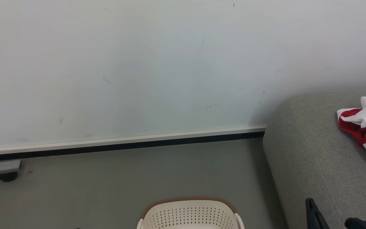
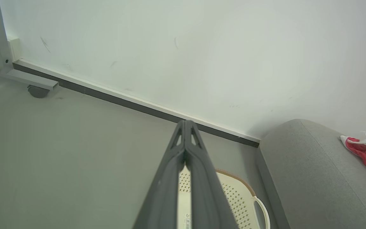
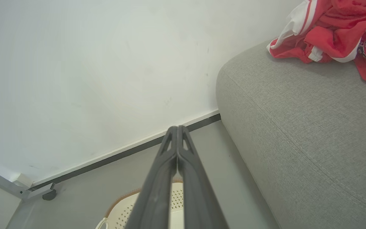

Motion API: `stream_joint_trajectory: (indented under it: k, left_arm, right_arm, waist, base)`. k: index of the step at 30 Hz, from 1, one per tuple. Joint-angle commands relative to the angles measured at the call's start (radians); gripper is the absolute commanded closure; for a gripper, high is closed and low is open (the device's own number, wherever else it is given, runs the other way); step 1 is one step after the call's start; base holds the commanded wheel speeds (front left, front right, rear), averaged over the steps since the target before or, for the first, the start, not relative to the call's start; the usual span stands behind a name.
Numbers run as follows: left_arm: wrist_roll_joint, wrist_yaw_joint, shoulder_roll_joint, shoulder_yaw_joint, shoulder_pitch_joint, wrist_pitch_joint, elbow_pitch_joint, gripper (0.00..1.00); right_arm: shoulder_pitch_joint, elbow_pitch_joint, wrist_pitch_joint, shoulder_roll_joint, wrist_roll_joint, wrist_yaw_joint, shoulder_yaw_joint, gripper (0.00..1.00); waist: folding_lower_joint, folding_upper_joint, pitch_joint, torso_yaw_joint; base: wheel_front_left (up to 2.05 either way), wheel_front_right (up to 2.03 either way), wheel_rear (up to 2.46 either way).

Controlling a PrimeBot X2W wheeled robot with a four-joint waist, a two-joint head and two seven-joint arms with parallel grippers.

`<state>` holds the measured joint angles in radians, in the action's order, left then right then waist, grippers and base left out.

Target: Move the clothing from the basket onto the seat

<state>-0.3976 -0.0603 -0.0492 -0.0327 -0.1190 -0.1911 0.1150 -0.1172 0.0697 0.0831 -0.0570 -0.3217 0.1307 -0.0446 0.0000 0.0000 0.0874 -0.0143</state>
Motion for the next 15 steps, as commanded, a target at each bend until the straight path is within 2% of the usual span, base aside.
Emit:
stream_joint_trajectory:
  k: [1, 15]
  left_arm:
    - [-0.036, -0.004, -0.001, -0.008, 0.030, 0.008, -0.009, 1.00]
    - [-0.279, -0.010, -0.001, -0.021, 0.080, 0.074, 0.017, 1.00]
  right_arm:
    - [0.030, -0.011, -0.001, -0.010, -0.043, 0.000, 0.003, 1.00]
    - [0.067, 0.019, -0.011, -0.029, -0.325, 0.000, 0.007, 1.00]
  waist:
    - [0.0000, 0.0000, -0.001, 0.000]
    - [0.0000, 0.0000, -0.012, 0.002]
  base:
    - [0.00, 0.00, 0.00]
    - [0.00, 0.00, 0.00]
